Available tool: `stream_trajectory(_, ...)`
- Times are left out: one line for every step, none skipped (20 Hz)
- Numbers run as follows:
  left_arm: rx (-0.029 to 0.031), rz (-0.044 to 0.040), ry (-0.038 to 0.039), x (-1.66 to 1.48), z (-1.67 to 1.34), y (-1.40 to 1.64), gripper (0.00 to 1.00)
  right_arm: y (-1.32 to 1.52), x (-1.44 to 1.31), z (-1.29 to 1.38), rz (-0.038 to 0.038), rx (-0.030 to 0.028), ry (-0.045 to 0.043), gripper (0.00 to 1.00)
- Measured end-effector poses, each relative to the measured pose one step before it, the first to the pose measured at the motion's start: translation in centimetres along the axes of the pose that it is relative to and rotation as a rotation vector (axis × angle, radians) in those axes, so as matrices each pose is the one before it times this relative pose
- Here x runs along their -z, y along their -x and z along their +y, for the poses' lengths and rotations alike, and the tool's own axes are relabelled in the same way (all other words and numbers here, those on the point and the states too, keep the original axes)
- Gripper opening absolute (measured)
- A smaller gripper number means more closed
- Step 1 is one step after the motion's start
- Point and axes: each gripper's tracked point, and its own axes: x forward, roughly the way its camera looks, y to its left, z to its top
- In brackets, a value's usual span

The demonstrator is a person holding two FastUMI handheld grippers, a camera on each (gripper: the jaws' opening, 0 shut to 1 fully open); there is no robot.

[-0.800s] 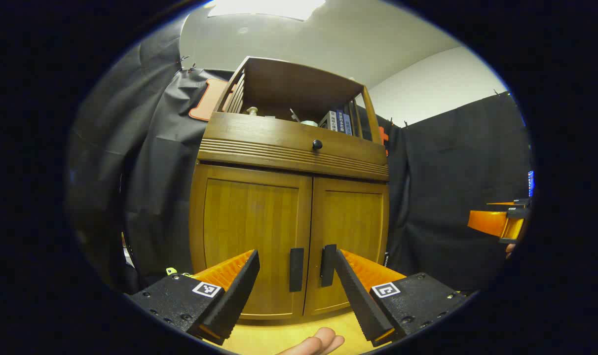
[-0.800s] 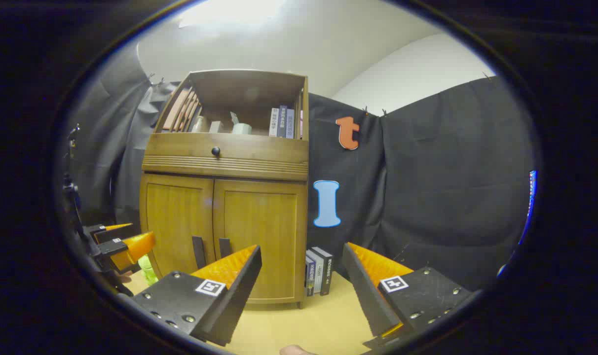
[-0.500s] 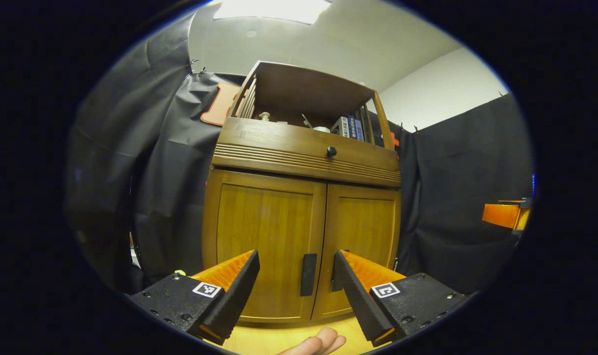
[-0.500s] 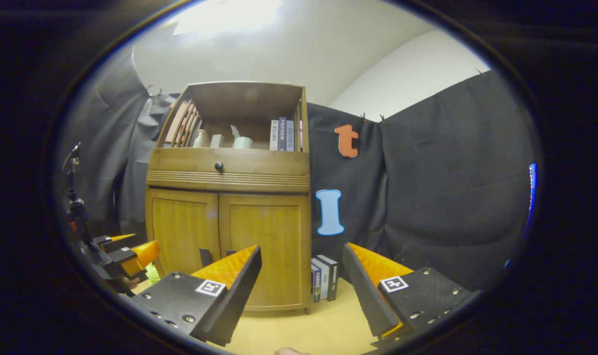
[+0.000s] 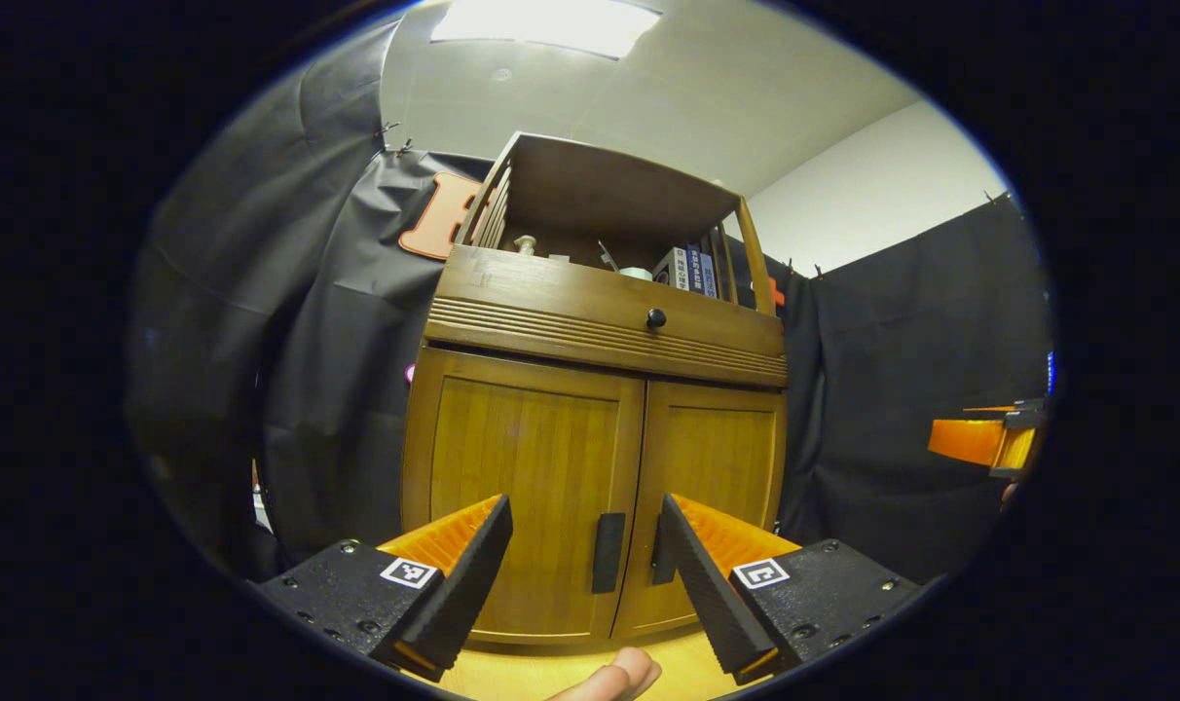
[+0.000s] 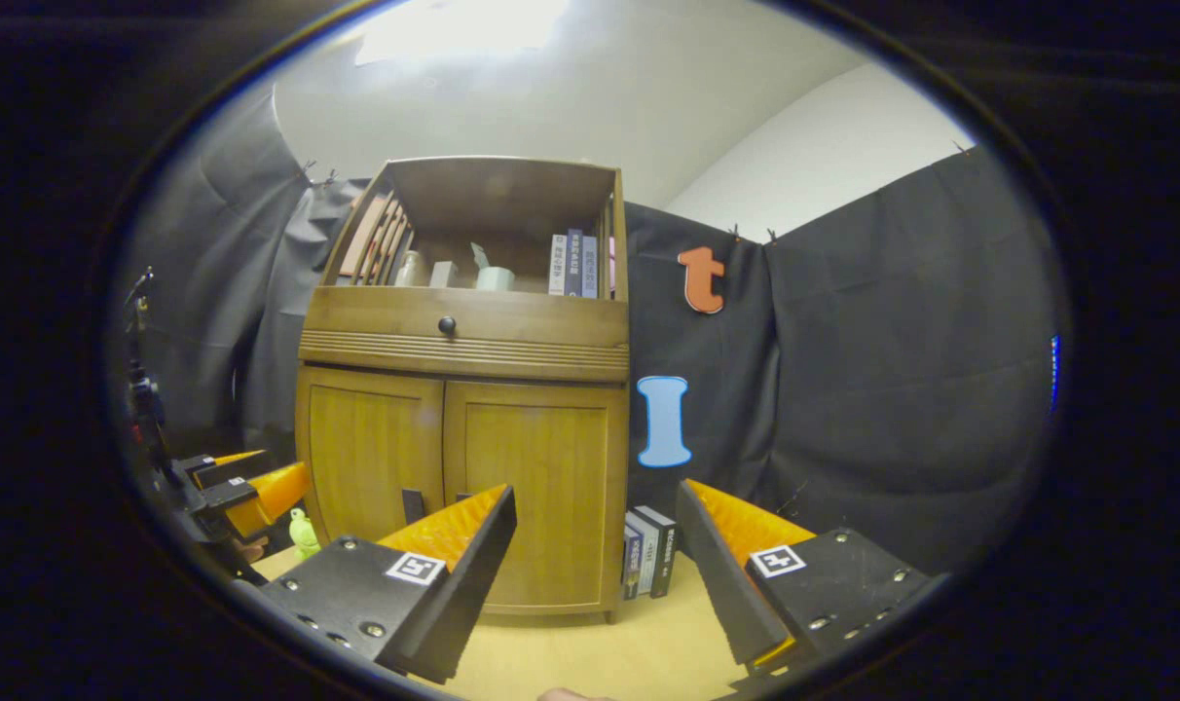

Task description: Open the right door of the double-door shoe cabinet with the right hand, and open the left door with the left hand.

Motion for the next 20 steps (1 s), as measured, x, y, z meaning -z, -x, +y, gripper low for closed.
stream_trajectory(-0.00474,-0.00310,0.00233,-0.135,0.204,0.025,0.91,-0.443,0.332,0.037,0.00887,-0.00055,0.00373,0.98)
stream_trajectory(-0.00551,-0.00460,-0.00194,-0.122,0.252,0.044,0.95,-0.463,0.288,0.328,0.00628,-0.00880,-0.00257,0.94)
stream_trajectory(-0.00127,-0.00044,-0.00797,-0.051,0.199,0.004,0.91,-0.532,0.235,0.504,0.00501,-0.01689,-0.00414,0.94)
stream_trajectory(-0.00060,-0.00154,-0.00647,0.020,0.168,-0.037,0.90,-0.643,0.293,0.323,0.00386,-0.01108,-0.00179,0.98)
stream_trajectory(0.00037,0.00288,-0.00583,0.021,0.133,0.023,0.90,-0.607,0.276,0.194,0.00081,-0.00834,-0.00365,0.98)
stream_trajectory(0.00372,0.00471,-0.00726,0.172,0.038,-0.031,0.90,-0.870,0.222,0.443,0.00136,-0.01426,-0.00854,0.98)
stream_trajectory(0.00244,0.00779,-0.00604,0.179,0.022,-0.040,0.90,-0.941,0.476,0.491,0.00862,-0.01504,-0.00632,0.98)
stream_trajectory(0.00144,0.00477,-0.00315,0.099,0.061,0.022,0.91,-0.948,0.620,0.127,0.00944,-0.00777,-0.01059,0.98)
stream_trajectory(0.00227,-0.00098,-0.00187,-0.043,0.031,-0.011,0.91,-0.989,0.564,0.214,0.00593,-0.00910,-0.01398,1.00)
stream_trajectory(-0.00059,-0.00183,0.00032,-0.050,0.129,0.008,0.91,-1.327,0.783,-0.209,0.00743,-0.01346,-0.01210,0.98)
stream_trajectory(-0.00407,-0.00253,0.00287,-0.087,0.123,0.000,0.91,-1.013,0.456,0.294,0.00360,-0.01644,-0.00619,0.98)
stream_trajectory(-0.00665,-0.00186,0.00471,-0.066,0.170,-0.088,0.91,-0.885,0.463,0.244,0.00028,-0.01772,0.00478,0.94)
stream_trajectory(-0.00777,-0.00007,0.00545,-0.044,0.176,0.035,0.90,-1.096,0.529,0.206,0.00022,-0.01053,0.01180,1.00)
stream_trajectory(-0.00441,-0.00043,0.00635,-0.054,0.218,0.047,0.90,-1.331,0.654,0.240,0.00656,-0.00986,0.01508,1.00)
stream_trajectory(-0.00295,-0.00019,0.00470,-0.028,0.062,-0.014,0.91,-1.403,0.804,0.543,0.01497,-0.01251,0.01450,1.00)
stream_trajectory(-0.00273,-0.00012,0.00118,-0.002,0.062,-0.001,0.90,-1.268,1.199,0.767,0.01862,-0.01556,0.00732,0.94)
stream_trajectory(-0.00124,0.00229,0.00042,0.005,0.049,-0.083,0.91,-1.348,1.330,0.624,0.02298,-0.00720,0.00324,0.98)
stream_trajectory(0.00264,-0.00057,0.00629,-0.050,0.050,0.034,0.91,-1.402,1.140,0.455,0.02248,-0.00274,-0.00332,0.98)
stream_trajectory(0.00339,-0.00224,0.00997,-0.239,-0.091,0.176,0.91,-1.397,0.989,0.308,0.02268,0.00434,-0.00630,0.98)
stream_trajectory(0.00369,0.00150,0.00926,-0.116,-0.050,-0.028,0.95,-1.198,0.612,0.454,0.01497,-0.00180,-0.01449,0.98)
